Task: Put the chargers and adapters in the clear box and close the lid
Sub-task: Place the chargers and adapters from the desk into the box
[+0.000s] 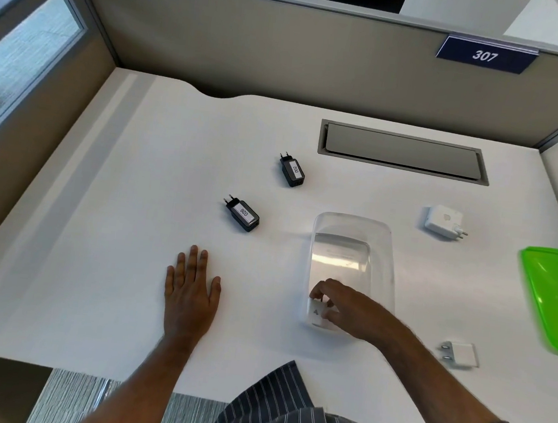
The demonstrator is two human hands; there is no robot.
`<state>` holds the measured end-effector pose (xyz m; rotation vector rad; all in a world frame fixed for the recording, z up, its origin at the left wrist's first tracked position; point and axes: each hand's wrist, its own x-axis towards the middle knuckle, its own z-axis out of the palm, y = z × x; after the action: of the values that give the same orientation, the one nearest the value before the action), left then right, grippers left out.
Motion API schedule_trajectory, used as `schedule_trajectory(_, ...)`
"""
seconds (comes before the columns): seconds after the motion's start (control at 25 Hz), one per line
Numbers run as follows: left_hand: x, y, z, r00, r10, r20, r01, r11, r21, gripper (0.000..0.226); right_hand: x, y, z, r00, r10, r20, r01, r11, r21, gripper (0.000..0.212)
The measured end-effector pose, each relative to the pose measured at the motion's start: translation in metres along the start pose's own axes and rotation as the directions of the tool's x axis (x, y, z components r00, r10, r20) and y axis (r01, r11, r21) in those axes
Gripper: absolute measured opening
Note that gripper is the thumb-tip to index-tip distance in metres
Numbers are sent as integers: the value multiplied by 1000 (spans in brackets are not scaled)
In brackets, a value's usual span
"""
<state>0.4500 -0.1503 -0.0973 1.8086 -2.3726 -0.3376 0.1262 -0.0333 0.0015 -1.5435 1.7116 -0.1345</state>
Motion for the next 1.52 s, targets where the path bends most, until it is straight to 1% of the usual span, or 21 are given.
schedule_trajectory(0.08, 0, 0, 1, 1000, 2, 4, -2, 1000, 5, 69, 0, 0, -1, 997, -26, -72, 25, 1000, -11, 22)
schedule_trajectory(0.16, 1, 0, 1, 1000, -2, 3, 2, 1000, 3, 69, 1, -2, -4, 978, -38, -205, 32, 999, -34, 23)
schedule_trajectory(0.28, 1, -2, 3, 1000, -7, 0, 7, 1000, 9, 68, 10, -15, -18, 906, -23, -422, 31, 999, 12, 21)
schedule_trajectory(0.36, 2, -2, 3, 1000, -10, 3, 10, 1000, 10, 68, 21, -28, -28, 851, -73, -519, 100, 995, 24, 20)
schedule_trajectory(0.4, 2, -2, 3, 1000, -10, 5, 10, 1000, 10, 68, 29, -36, -33, 834, -103, -542, 138, 990, 25, 19)
schedule_trajectory(0.44, 1, -1, 3, 1000, -10, 5, 10, 1000, 8, 68, 37, -44, -37, 828, -125, -547, 165, 986, 26, 19)
schedule_trajectory(0.52, 1, 0, 3, 1000, -10, 4, 10, 1000, -2, 68, 58, -61, -43, 842, -136, -521, 181, 983, 35, 19)
schedule_trajectory(0.64, 0, 0, 0, 1000, -19, 13, 19, 1000, -10, 68, 94, -86, -46, 881, -130, -454, 167, 985, 42, 20)
schedule_trajectory(0.84, 0, 2, -3, 999, -26, 37, 27, 1000, -9, 68, 150, -115, -39, 921, -102, -377, 118, 993, 20, 26)
schedule_trajectory(0.92, 0, 1, -3, 999, -27, 31, 28, 1000, -10, 68, 169, -122, -36, 932, -86, -352, 82, 996, -25, 30)
schedule_trajectory(1.0, 1, 0, -3, 999, -27, 33, 28, 999, -17, 68, 184, -126, -33, 940, -71, -335, 39, 994, -100, 39)
schedule_trajectory(1.08, 1, -1, -2, 999, -26, 33, 26, 999, -19, 68, 196, -126, -29, 944, -52, -325, -9, 983, -185, 47)
schedule_trajectory(1.16, 1, -2, 0, 999, -28, 30, 29, 999, -18, 69, 204, -126, -24, 948, -52, -314, -31, 966, -256, 50)
schedule_trajectory(1.32, 1, -3, 1, 999, -31, 20, 32, 999, -20, 68, 214, -125, -13, 954, -46, -296, -63, 936, -347, 47)
schedule_trajectory(1.52, 1, -2, 1, 999, -34, 22, 35, 999, -28, 69, 214, -125, -14, 959, -33, -283, -59, 949, -311, 40)
